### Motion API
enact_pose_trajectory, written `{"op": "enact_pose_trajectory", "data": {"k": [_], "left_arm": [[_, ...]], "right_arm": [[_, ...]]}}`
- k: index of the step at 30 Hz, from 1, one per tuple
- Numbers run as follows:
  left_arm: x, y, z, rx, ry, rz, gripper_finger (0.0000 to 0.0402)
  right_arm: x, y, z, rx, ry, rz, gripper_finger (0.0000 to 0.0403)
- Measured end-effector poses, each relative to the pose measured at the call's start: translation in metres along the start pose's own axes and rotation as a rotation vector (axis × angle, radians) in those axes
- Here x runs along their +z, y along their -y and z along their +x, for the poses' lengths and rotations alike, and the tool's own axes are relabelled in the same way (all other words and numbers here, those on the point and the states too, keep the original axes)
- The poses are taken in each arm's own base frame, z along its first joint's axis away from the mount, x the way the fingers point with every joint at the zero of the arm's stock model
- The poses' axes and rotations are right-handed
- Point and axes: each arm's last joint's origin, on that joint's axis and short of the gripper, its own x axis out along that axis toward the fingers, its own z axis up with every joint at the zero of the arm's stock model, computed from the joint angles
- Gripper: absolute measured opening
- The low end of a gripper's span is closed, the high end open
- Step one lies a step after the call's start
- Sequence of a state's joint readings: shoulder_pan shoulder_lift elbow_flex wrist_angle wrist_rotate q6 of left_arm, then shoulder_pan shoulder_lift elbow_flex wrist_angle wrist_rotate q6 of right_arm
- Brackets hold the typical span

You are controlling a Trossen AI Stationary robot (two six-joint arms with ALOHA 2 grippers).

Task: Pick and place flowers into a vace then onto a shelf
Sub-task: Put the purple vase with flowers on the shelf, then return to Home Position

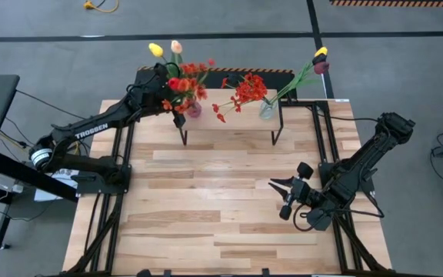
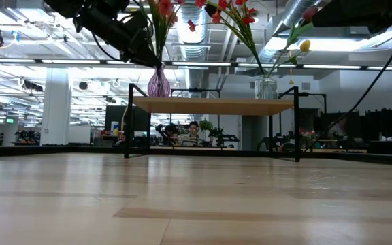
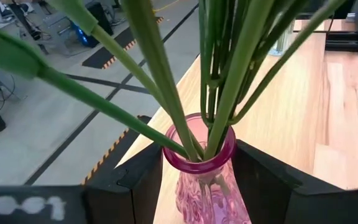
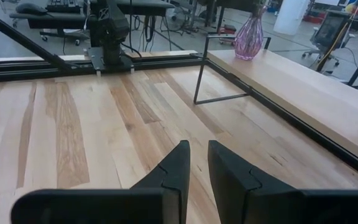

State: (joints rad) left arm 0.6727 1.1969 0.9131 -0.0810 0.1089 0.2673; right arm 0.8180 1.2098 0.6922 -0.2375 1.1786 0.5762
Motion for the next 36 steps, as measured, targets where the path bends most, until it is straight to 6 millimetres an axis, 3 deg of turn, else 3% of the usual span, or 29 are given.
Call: {"op": "enact_pose_trajectory", "data": {"k": [5,18,26,36], "left_arm": [[-0.001,0.000,0.000,-0.004,-0.013,-0.012,0.0187],[-0.006,0.001,0.000,-0.009,-0.057,-0.020,0.0278],[-0.008,0.002,-0.004,-0.012,-0.094,0.003,0.0284],[0.002,0.002,-0.027,0.010,-0.033,0.014,0.0284]], "right_arm": [[0.000,0.000,0.000,0.003,-0.002,0.000,0.0052],[0.000,0.000,0.000,0.005,0.000,0.006,0.0052],[0.000,0.000,0.000,0.005,0.000,0.006,0.0052],[0.000,0.000,0.000,0.006,-0.001,0.006,0.0052]]}}
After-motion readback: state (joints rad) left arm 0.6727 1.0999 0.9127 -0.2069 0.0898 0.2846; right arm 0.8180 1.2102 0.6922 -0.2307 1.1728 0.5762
